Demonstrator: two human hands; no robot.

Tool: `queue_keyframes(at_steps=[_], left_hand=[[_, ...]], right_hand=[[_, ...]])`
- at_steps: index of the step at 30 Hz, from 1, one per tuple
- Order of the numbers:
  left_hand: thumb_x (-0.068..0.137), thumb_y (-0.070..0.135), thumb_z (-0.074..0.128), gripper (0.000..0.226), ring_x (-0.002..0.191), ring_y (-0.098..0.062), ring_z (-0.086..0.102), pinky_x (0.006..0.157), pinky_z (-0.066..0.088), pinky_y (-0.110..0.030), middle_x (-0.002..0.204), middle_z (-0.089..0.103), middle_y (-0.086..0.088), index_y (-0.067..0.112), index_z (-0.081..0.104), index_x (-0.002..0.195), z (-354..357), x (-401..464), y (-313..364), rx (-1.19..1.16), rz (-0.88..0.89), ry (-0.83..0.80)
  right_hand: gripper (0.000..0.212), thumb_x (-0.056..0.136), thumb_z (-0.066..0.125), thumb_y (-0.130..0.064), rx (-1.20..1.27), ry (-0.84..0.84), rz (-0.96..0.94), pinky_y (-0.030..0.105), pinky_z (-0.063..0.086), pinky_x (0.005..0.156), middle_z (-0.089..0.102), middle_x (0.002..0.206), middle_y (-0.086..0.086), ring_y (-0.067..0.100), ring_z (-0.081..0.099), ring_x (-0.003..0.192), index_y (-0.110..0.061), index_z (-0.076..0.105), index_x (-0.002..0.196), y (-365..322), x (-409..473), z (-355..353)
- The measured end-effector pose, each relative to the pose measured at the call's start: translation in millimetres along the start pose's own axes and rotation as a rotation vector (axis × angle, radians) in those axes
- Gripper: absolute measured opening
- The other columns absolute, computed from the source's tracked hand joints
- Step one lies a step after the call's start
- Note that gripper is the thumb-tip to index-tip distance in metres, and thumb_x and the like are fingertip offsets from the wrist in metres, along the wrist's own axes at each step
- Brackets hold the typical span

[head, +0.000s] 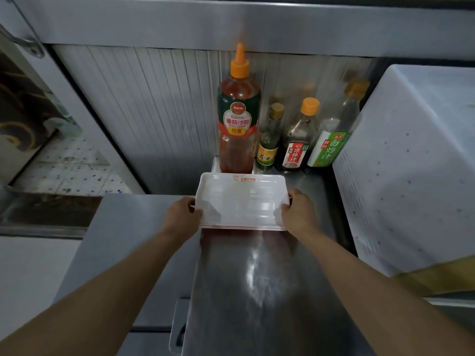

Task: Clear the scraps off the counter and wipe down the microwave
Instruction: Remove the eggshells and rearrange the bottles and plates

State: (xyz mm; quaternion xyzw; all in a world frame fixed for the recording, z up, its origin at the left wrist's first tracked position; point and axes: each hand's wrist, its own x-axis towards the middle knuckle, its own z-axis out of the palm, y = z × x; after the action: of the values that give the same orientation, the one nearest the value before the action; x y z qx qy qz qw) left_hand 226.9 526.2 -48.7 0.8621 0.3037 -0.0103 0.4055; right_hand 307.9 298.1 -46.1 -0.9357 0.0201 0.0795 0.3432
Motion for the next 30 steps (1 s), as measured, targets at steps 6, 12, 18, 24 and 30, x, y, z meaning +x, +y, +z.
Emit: queue_keyframes(at_steps=[6,12,18,24,30], left_hand=[[0.090,0.011,0.055,0.032,0.082,-0.018,0.053,0.074,0.043,-0.028,0.106,0.064,-0.009,0.009,0.058,0.122,-4,0,7,0.064,-0.009,-0.049],[0.089,0.015,0.056,0.044,0.108,-0.030,0.056,0.085,0.043,-0.033,0.123,0.059,-0.015,0.006,0.047,0.131,-13,-13,18,0.205,-0.001,-0.113],[0.085,0.019,0.063,0.065,0.123,-0.035,0.044,0.101,0.038,-0.041,0.136,0.041,-0.020,0.004,0.031,0.140,-31,-42,42,0.309,0.046,-0.088],[0.084,0.022,0.064,0.061,0.123,-0.032,0.043,0.101,0.041,-0.042,0.134,0.043,-0.017,0.008,0.038,0.137,-50,-88,76,0.484,0.205,-0.093],[0.083,0.024,0.063,0.062,0.124,-0.030,0.042,0.102,0.040,-0.042,0.135,0.041,-0.013,0.014,0.035,0.138,-56,-154,104,0.619,0.269,-0.063]], right_hand=[[0.031,0.084,0.049,-0.003,-0.004,-0.031,0.014,0.022,0.036,0.076,0.058,0.116,0.016,0.030,0.055,0.105,-0.004,0.054,0.115,-2,-3,-3],[0.052,0.080,0.061,-0.016,-0.053,-0.146,0.020,0.031,0.044,0.091,0.054,0.125,0.013,0.030,0.050,0.116,-0.009,0.044,0.128,-10,-17,-18],[0.065,0.080,0.065,-0.025,-0.174,-0.198,-0.041,0.036,0.039,0.102,0.044,0.133,0.012,0.030,0.040,0.125,-0.013,0.036,0.136,-19,-52,-48],[0.056,0.075,0.062,-0.015,-0.238,-0.185,-0.157,0.038,0.043,0.099,0.049,0.129,0.010,0.029,0.044,0.120,-0.012,0.044,0.129,-31,-102,-81],[0.064,0.082,0.061,-0.017,-0.316,-0.204,-0.274,0.035,0.032,0.107,0.038,0.141,0.008,0.029,0.029,0.131,-0.013,0.032,0.139,-24,-151,-121]])
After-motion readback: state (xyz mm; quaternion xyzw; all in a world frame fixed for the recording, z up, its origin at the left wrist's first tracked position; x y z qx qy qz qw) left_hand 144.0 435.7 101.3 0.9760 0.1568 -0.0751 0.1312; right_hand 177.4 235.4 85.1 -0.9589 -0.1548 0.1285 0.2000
